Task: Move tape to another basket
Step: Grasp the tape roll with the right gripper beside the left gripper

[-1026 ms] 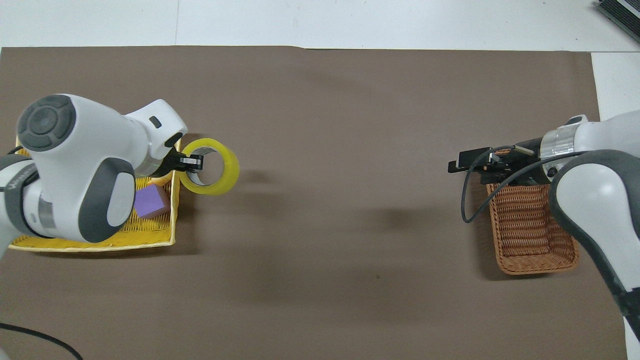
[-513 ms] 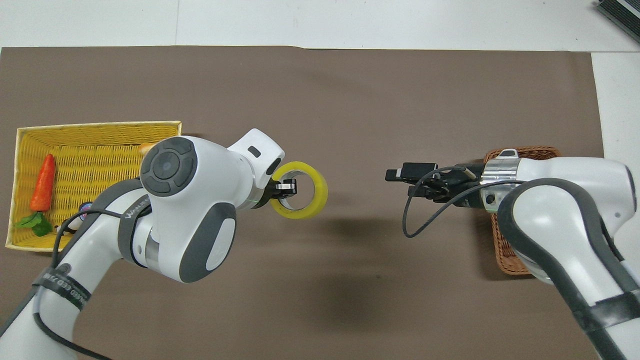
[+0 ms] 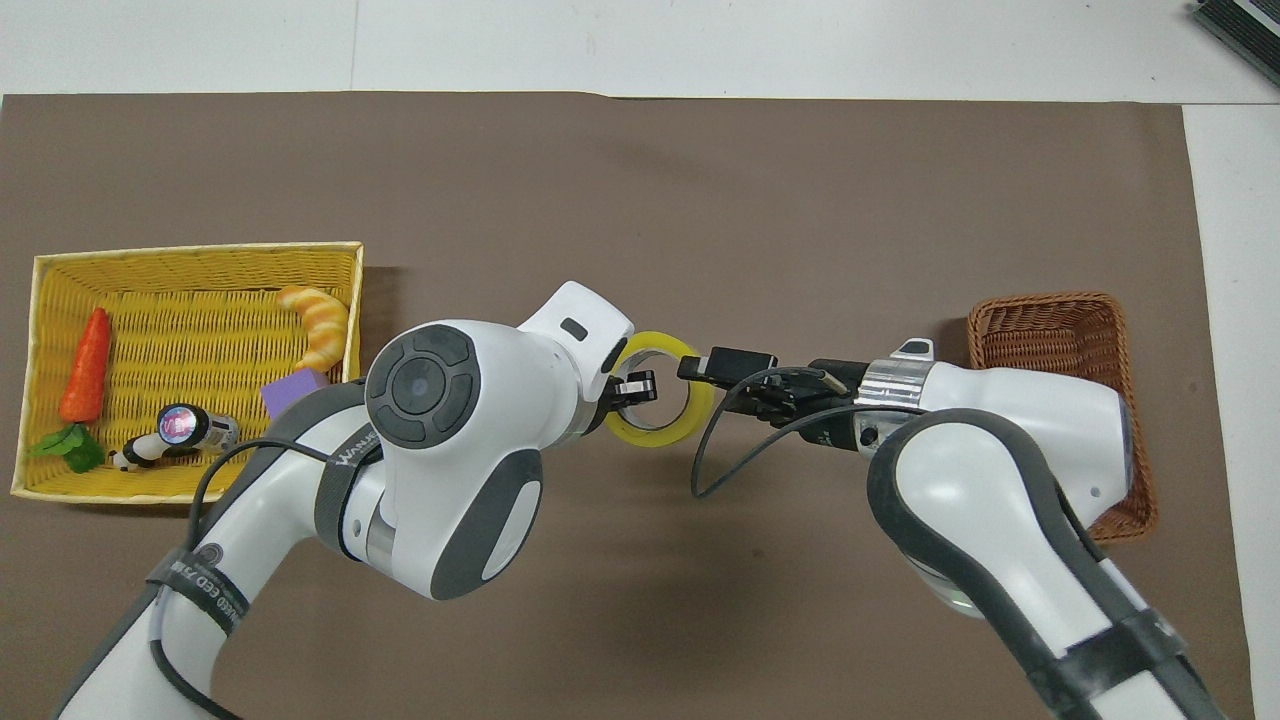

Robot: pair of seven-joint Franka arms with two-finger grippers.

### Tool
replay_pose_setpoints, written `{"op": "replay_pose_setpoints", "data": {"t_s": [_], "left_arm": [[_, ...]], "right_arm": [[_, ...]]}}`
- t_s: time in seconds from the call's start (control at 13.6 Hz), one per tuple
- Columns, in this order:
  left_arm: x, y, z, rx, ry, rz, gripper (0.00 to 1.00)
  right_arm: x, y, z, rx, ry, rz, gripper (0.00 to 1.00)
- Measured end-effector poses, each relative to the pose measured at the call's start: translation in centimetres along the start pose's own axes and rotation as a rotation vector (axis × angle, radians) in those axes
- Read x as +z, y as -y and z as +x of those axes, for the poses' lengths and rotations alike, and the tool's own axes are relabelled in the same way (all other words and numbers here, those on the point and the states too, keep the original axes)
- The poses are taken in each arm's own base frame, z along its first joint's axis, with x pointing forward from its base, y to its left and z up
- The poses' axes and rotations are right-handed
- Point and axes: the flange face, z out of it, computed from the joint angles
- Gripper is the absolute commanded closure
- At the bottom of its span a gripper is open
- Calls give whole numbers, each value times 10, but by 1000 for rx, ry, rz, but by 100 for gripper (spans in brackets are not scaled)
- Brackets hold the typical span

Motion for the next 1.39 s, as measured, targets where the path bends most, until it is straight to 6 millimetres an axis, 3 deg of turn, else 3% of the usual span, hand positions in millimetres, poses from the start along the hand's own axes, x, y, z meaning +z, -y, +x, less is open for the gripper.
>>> {"op": "replay_pose_setpoints", "data": {"t_s": [0.29,0.37,0.73,0.95,1.25,1.32,1.39], "left_arm": [[-3,-1,3,-16,-2,-19,100],[-4,-1,4,-18,-3,-19,100],[-3,0,4,-18,-1,-19,99],[-3,0,4,-23,1,-23,89],[-3,0,4,-27,4,-25,88],[-3,0,4,-27,4,-25,79],[-3,0,4,-27,4,-25,55]], "right_arm": [[0,-4,0,7,-11,-7,92],[0,-5,0,3,-11,-8,100],[1,-5,0,2,-11,-8,100],[1,-5,0,2,-12,-8,100],[1,-5,0,1,-12,-9,100],[1,-5,0,1,-12,-9,100],[1,-5,0,1,-12,-9,100]]}}
